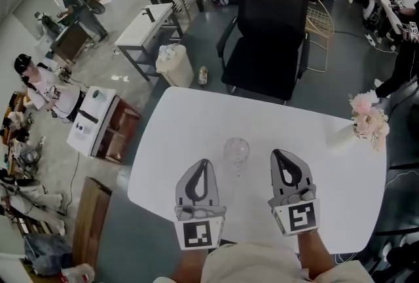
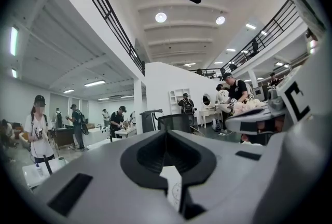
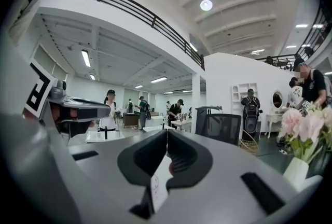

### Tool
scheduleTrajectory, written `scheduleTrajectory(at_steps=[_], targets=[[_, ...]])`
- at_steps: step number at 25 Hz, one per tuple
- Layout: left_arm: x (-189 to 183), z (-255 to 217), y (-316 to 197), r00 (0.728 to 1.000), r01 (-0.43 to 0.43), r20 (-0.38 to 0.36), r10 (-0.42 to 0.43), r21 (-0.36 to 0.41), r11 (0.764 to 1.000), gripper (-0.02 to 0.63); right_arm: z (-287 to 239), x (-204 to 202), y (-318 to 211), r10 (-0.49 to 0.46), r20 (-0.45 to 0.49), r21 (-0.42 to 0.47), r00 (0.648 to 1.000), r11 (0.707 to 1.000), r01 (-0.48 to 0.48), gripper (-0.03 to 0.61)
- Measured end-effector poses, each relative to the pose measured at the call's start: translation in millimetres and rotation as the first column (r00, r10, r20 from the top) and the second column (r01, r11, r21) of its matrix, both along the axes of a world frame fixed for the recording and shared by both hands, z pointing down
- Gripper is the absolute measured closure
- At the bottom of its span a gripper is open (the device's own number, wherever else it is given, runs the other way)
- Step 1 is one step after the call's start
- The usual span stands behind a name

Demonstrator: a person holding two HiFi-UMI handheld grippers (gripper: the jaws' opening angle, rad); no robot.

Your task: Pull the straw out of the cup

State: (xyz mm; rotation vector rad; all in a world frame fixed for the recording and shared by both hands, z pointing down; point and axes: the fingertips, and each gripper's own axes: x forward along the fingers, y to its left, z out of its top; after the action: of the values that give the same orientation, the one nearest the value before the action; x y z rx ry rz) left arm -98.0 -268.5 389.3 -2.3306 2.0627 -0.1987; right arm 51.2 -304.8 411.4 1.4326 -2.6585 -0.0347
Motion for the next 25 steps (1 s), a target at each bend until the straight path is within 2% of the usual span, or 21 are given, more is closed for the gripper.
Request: scheduleTrajectory(at_steps=[4,10,18,21,25], targets=[[-8.6,17.6,-2.7,1.0,0.008,-0.006,-0.008,-0.032,0.999,0.607,25.3,-13.1,-3.5,-0.029,-0.024,-0.05,0.999,0.998,0.028,0.57],[-22.7,45.1,-7.2,0.999,0.017,-0.036,-0.019,-0.078,0.997,0.607,65.2,-48.0,4.7,-0.139,-0.051,-0.153,0.989,0.98,0.13,0.495],[-36.4,69.5,-9.5,0.997,0.035,-0.057,-0.042,-0.117,0.993,0.607,108.7,-92.1,28.2,-0.298,-0.084,-0.261,0.951,0.928,0.268,0.399],[-41.7,77.1,-10.1,0.996,0.046,-0.066,-0.055,-0.129,0.991,0.607,128.0,-101.2,34.2,-0.327,-0.129,-0.299,0.936,0.913,0.278,0.391],[-44.9,86.7,-9.3,0.995,0.055,-0.07,-0.066,-0.153,0.987,0.607,155.7,-110.2,39.6,-0.36,-0.271,-0.284,0.893,0.916,0.284,0.374]])
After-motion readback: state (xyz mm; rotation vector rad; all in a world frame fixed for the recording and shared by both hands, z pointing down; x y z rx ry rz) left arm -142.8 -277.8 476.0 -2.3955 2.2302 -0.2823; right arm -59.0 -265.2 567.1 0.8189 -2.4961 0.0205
